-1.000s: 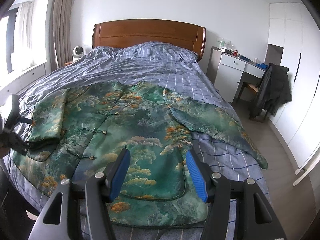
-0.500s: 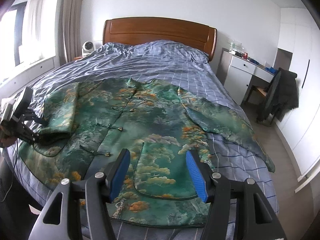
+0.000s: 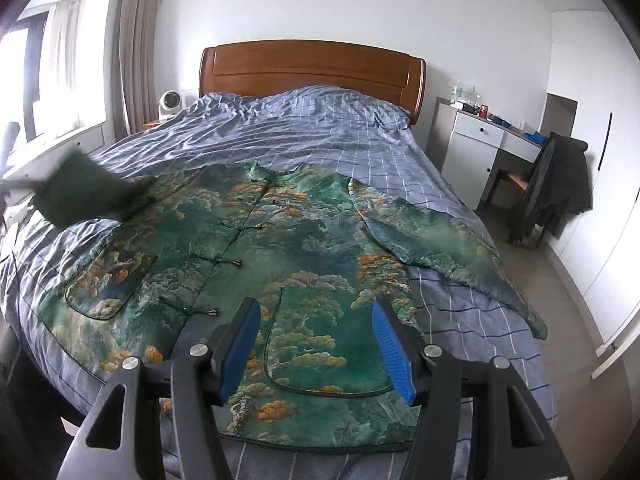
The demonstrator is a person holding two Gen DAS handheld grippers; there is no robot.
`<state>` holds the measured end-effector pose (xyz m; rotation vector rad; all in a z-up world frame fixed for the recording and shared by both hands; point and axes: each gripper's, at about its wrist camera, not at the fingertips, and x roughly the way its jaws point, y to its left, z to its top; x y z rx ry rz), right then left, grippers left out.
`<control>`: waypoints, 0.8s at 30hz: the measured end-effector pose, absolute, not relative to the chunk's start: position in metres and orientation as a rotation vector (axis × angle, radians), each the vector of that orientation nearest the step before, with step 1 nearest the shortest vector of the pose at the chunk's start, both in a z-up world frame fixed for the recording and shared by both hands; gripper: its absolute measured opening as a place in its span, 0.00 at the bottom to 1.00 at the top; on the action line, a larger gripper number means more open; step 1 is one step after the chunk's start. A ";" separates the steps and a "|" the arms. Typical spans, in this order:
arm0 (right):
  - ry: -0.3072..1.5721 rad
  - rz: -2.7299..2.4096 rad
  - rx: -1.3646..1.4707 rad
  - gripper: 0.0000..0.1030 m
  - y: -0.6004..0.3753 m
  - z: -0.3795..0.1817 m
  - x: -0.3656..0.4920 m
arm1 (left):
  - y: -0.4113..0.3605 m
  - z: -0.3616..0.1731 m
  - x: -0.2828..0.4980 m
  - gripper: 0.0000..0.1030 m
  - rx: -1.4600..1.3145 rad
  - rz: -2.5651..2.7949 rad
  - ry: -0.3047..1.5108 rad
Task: Fold large clothes
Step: 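Lift the sleeve with the left gripper and lay it out flat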
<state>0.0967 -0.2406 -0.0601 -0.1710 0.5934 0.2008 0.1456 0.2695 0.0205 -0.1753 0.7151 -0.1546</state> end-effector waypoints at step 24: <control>0.618 0.230 -0.132 0.58 -0.234 -0.070 0.098 | 0.303 -0.064 0.082 0.80 -0.371 0.192 0.819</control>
